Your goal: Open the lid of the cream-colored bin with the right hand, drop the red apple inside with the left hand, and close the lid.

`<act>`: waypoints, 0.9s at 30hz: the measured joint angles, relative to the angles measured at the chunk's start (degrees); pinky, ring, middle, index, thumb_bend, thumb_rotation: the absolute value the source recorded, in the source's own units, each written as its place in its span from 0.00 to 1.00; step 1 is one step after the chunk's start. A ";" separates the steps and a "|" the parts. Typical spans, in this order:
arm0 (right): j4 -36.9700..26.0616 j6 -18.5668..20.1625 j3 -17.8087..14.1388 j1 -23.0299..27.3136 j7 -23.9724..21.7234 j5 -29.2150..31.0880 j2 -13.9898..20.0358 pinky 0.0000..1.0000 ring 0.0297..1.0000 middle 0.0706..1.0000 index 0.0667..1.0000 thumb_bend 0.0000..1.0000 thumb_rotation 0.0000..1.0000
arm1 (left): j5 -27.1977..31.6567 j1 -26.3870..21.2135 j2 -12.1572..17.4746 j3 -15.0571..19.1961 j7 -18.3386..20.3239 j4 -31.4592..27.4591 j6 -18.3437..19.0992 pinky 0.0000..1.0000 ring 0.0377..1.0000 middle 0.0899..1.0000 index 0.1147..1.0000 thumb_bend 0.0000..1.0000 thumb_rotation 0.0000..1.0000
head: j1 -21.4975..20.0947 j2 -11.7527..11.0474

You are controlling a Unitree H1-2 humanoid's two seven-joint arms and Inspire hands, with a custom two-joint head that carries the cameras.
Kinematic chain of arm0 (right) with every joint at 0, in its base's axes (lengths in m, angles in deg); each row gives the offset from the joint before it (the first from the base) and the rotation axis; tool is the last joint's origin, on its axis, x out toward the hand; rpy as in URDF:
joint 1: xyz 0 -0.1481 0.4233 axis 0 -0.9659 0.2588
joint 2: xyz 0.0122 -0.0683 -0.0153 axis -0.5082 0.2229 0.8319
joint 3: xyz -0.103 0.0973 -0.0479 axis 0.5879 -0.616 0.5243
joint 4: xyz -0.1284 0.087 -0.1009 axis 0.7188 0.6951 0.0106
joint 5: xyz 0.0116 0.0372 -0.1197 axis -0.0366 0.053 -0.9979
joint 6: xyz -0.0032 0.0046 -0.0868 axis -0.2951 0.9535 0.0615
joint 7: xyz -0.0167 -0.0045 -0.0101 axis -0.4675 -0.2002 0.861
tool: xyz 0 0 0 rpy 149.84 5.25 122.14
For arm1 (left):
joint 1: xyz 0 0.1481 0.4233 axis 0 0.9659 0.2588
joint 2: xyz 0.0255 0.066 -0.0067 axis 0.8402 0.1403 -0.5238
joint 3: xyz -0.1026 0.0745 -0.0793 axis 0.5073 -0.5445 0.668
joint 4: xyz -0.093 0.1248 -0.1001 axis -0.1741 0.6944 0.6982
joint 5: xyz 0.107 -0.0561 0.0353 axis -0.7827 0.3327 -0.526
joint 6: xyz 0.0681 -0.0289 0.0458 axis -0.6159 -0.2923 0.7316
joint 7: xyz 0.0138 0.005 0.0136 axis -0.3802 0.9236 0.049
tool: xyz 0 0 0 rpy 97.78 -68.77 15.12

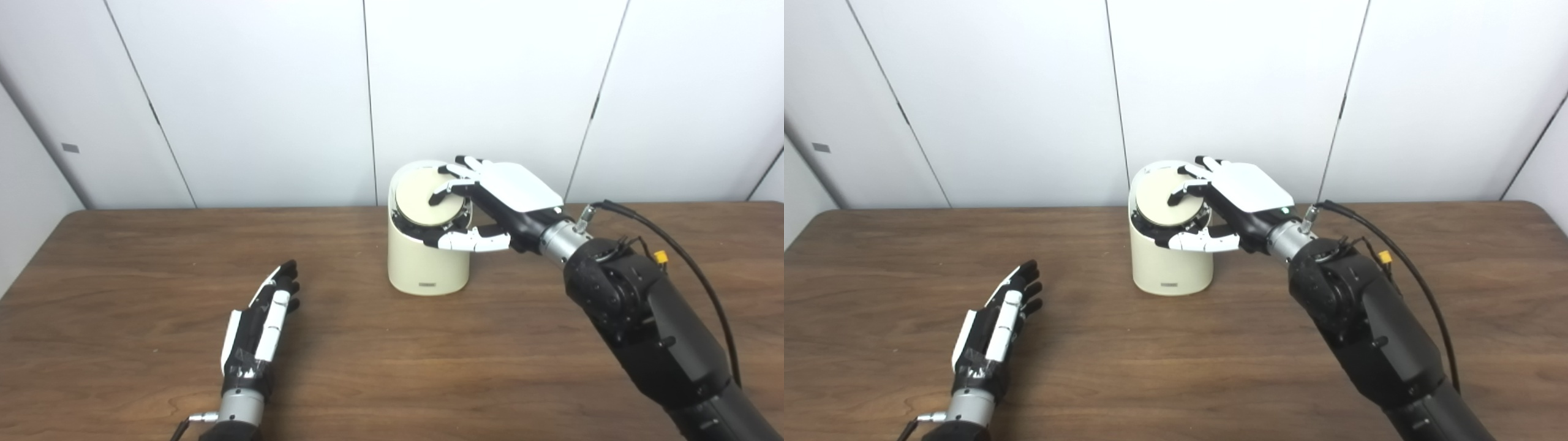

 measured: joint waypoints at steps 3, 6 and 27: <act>0.00 -0.52 0.07 -0.11 -0.02 -0.44 0.09 1.00 1.00 0.93 0.70 0.53 0.85 | 0.01 0.00 0.00 0.06 -0.02 0.00 0.00 0.87 0.90 0.91 0.90 0.57 0.84 | 0.09 -0.09; -0.02 -1.41 0.20 -0.37 -0.04 -1.17 0.19 1.00 1.00 0.93 0.70 0.55 0.86 | 0.07 -0.01 -0.01 0.13 -0.14 0.00 0.02 0.87 0.91 0.92 0.90 0.58 0.84 | 0.35 0.00; -1.56 -4.03 2.76 -2.01 0.29 -8.19 0.41 1.00 1.00 0.96 0.72 0.51 0.87 | 0.23 0.00 0.00 0.15 -0.12 -0.04 0.15 0.86 0.91 0.92 0.91 0.58 0.84 | 0.35 1.06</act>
